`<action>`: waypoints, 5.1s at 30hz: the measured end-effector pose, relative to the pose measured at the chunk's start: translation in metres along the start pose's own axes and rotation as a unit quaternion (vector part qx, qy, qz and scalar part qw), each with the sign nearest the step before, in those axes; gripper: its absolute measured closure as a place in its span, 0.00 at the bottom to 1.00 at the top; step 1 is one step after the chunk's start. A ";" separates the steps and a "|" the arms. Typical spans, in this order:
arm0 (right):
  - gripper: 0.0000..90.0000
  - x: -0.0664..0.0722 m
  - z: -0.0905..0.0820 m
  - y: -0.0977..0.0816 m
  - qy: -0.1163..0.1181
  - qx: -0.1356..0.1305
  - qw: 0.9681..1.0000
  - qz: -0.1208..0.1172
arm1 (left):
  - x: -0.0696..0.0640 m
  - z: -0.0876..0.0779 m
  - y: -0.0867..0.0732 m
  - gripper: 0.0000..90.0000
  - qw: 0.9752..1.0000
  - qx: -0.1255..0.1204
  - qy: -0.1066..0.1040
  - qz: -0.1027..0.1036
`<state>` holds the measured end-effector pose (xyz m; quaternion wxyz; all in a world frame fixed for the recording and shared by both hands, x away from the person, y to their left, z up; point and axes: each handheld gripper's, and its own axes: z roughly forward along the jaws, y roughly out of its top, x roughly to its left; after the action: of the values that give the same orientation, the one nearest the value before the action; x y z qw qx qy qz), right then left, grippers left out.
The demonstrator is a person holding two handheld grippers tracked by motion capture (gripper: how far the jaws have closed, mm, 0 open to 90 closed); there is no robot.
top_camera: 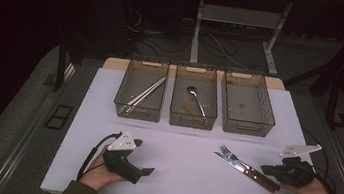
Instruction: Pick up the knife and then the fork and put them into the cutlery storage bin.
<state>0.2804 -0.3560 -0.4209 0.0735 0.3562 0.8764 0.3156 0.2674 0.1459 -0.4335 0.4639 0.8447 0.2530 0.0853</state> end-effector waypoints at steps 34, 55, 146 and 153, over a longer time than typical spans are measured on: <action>0.84 0.026 0.027 0.020 0.018 0.061 0.995 -0.075 | 0.000 0.000 0.000 0.00 1.000 0.002 0.001 -0.001; 0.83 0.035 0.055 0.068 0.011 0.266 0.961 -0.073 | 0.000 0.001 0.000 0.00 1.000 0.002 0.001 -0.002; 0.85 -0.043 -0.018 0.112 -0.077 -0.246 0.963 0.081 | 0.007 -0.003 -0.004 0.00 1.000 -0.006 0.003 -0.011; 0.85 -0.059 -0.016 0.125 -0.108 -0.254 0.956 0.100 | 0.006 -0.003 -0.003 0.00 1.000 -0.007 0.003 -0.011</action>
<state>0.3902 -0.3348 -0.3380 0.2241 0.4436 0.7141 0.4930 0.2705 0.1529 -0.4352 0.4699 0.8384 0.2628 0.0842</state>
